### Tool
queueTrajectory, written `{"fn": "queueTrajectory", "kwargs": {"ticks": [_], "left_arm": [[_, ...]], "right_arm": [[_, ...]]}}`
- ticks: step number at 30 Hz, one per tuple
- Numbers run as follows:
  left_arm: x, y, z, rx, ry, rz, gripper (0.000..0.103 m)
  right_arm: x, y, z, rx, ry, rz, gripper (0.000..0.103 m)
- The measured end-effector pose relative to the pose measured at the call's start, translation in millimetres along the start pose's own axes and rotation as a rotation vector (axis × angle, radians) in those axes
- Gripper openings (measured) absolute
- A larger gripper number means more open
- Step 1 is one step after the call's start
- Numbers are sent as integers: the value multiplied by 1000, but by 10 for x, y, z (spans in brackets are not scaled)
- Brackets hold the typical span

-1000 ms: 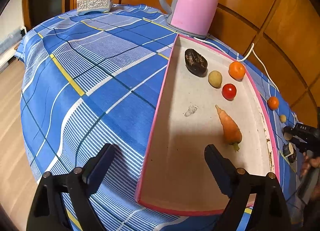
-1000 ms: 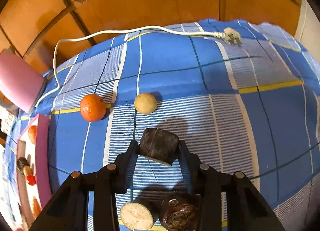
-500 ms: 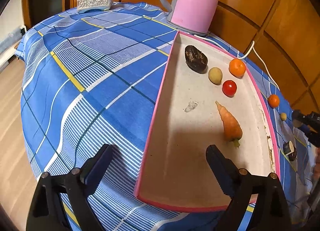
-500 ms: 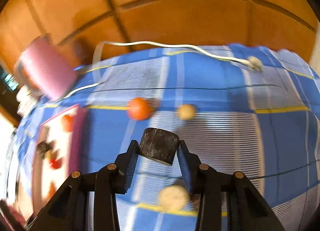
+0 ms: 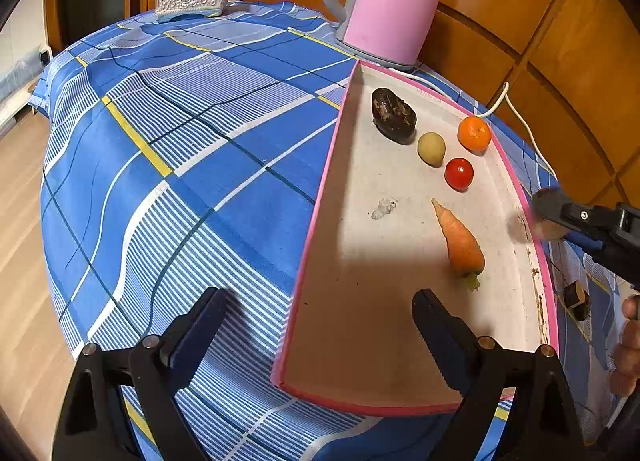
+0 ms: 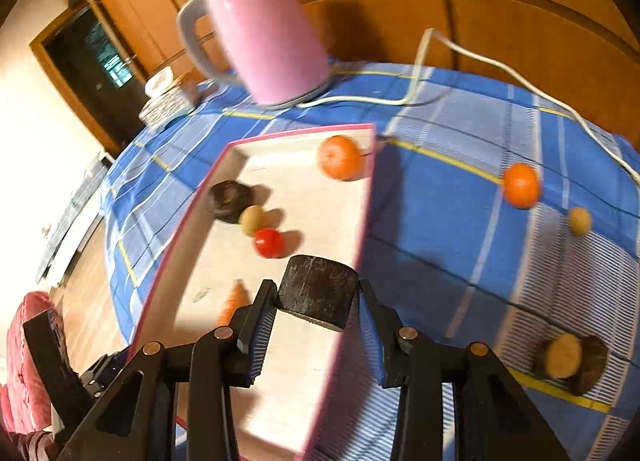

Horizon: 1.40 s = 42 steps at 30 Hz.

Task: Organize fruits
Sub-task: 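Carry the dark slice with the right gripper into the tray and release, then reach the left gripper to the large mandarin orange and grasp it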

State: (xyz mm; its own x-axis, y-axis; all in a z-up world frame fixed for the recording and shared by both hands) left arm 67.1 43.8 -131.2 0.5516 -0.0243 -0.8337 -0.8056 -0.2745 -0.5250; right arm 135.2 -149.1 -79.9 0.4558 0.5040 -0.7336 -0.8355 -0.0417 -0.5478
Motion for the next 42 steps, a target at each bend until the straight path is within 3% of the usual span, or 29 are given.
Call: {"fn": "queueTrajectory", "kwargs": {"ticks": [4,11,21,28,32,36,42], "left_arm": [[-4,-2,3,-1,-1,0,95],[-6,-1,1,-6,0,2,95],[-4,17,13,-5,-1,4,95],[-10,20,16,-7,4,5,95],[-18,3,17,-9,2,0,95],[-68,-61,37,-11,-3,-22,95],[-197,-208,44,-8,-12,-71,95]], "right_arm": [[-8,14,58,-1,1,-15,47],[-132,81,-119,55,34,-40,47],[-599,309,-610,113,183,-111,47],[-1168,583,-1298,248,406,-207,47],[-1592,818,-1787,379,599,-277,47],[-1835,1160,-2256,552,745,-279,47],[-1869,1586,-2616,631,904,-262,48]]}}
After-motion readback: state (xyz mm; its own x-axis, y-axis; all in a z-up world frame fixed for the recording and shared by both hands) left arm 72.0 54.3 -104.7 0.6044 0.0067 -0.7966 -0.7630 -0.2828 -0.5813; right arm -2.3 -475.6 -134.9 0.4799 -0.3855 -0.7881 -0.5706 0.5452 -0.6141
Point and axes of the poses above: each gripper's, at about its wrist camera, not at the fingertips, and x roughly the way its jaws point, z to its left, y to its underside, the point moved 8 cm from there along x, roughly the way its jaws point, and after that the axes turned 6 degrees about -y, right-handed, at the moved point
